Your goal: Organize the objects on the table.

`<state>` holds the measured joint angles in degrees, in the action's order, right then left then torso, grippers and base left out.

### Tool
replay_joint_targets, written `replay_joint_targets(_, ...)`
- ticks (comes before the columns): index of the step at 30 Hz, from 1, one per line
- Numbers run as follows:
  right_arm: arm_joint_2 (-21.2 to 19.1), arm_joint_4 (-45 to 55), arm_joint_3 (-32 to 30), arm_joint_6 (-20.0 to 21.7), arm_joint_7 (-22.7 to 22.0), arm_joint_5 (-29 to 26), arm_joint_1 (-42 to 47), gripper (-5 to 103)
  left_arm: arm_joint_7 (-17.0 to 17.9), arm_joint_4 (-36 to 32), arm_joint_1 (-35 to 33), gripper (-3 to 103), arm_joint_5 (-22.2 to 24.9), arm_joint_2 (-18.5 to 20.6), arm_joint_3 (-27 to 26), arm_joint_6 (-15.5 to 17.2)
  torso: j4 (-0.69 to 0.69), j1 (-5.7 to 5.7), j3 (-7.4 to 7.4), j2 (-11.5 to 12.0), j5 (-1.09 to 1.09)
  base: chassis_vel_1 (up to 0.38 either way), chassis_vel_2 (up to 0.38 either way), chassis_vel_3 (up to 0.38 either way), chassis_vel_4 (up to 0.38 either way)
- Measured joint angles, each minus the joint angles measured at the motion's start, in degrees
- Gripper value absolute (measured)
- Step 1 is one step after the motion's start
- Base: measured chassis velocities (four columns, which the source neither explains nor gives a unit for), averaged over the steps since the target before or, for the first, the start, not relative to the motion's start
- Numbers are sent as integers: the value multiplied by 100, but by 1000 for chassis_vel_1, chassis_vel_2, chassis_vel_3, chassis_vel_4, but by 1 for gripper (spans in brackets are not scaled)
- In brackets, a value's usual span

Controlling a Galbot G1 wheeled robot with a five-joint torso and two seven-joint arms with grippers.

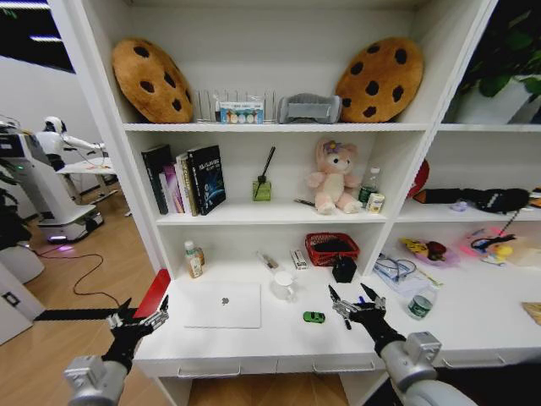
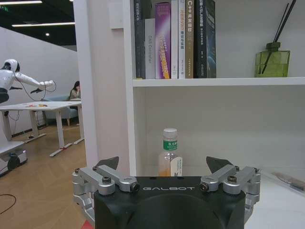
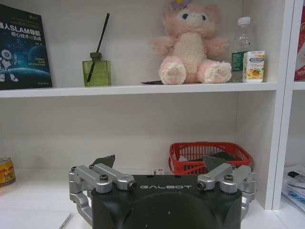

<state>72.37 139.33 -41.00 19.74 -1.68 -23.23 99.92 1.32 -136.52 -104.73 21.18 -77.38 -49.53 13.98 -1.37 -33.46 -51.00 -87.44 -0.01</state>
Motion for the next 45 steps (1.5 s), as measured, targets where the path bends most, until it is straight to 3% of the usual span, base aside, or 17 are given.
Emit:
replay_joint_targets(17, 0, -101, 20, -71, 12, 2, -21, 100, 1, 3, 5, 100, 7, 5, 8, 3, -1, 0, 0, 0, 3, -109, -166, 119, 156)
replay_joint_targets(23, -297, -332, 66, -143, 247, 133, -101, 100, 1, 4, 5, 100, 7, 7, 8, 5, 0, 0, 0, 0, 4, -51, -59, 63, 51)
replay_joint_targets(25, -1007, -479, 67, 85, 673, 291, -222, 100, 2, 6, 6, 100, 7, 9, 6, 7, -2, 1, 0, -1, -2, 0, 0, 0, 0)
replay_joint_targets(26, -1007, -479, 67, 85, 673, 291, -222, 100, 2, 6, 6, 100, 7, 9, 6, 7, -2, 1, 0, -1, -2, 0, 0, 0, 0)
replay_joint_targets(28, -1965, -655, 105, 446, 1219, 357, -466, 100, 6, 6, 6, 100, 7, 9, 5, 8, 3, 0, -1, 0, 1, 0, 0, 0, 0)
replay_joint_targets(29, -1965, -655, 105, 446, 1219, 357, -466, 100, 6, 6, 6, 100, 7, 9, 5, 8, 3, 0, -1, 0, 1, 0, 0, 0, 0)
replay_joint_targets(32, -2854, -812, 37, 971, 1874, 9, -535, 100, 6, 6, 6, 100, 7, 9, 6, 8, 0, 0, 0, 0, 2, 0, 0, 0, 0)
replay_joint_targets(33, -2854, -812, 37, 971, 1874, 9, -535, 100, 6, 6, 6, 100, 7, 9, 6, 8, 0, 0, 0, 0, 2, 0, 0, 0, 0)
replay_joint_targets(35, -3385, -1022, 31, 1058, 2389, -202, -558, 100, 5, 6, 6, 100, 7, 8, 6, 8, -1, 0, 0, 0, 2, 0, 0, 0, 0)
replay_joint_targets(38, -3598, -1157, 61, 1079, 2688, -254, -617, 100, 5, 6, 6, 100, 7, 9, 6, 8, -1, 0, -1, 0, 1, 0, 0, 0, 0)
replay_joint_targets(40, -3941, -1689, 243, 1004, 3712, -115, -1054, 100, 4, 6, 6, 100, 7, 9, 6, 8, 0, 0, 0, 0, 2, 0, 0, 0, 0)
replay_joint_targets(43, -3998, -1977, 402, 930, 4112, 54, -1373, 100, 5, 6, 7, 100, 7, 9, 6, 8, -1, 0, 0, 0, 1, 0, 0, 0, 0)
replay_joint_targets(44, -4017, -2538, 806, 637, 4830, 598, -2006, 100, 4, 5, 6, 100, 7, 8, 6, 8, 1, 0, -1, 0, 2, 0, 0, 0, 0)
replay_joint_targets(45, -4019, -2707, 932, 477, 5099, 843, -2202, 100, 4, 5, 6, 100, 7, 9, 6, 8, 0, 0, -1, 0, 2, 0, 0, 0, 0)
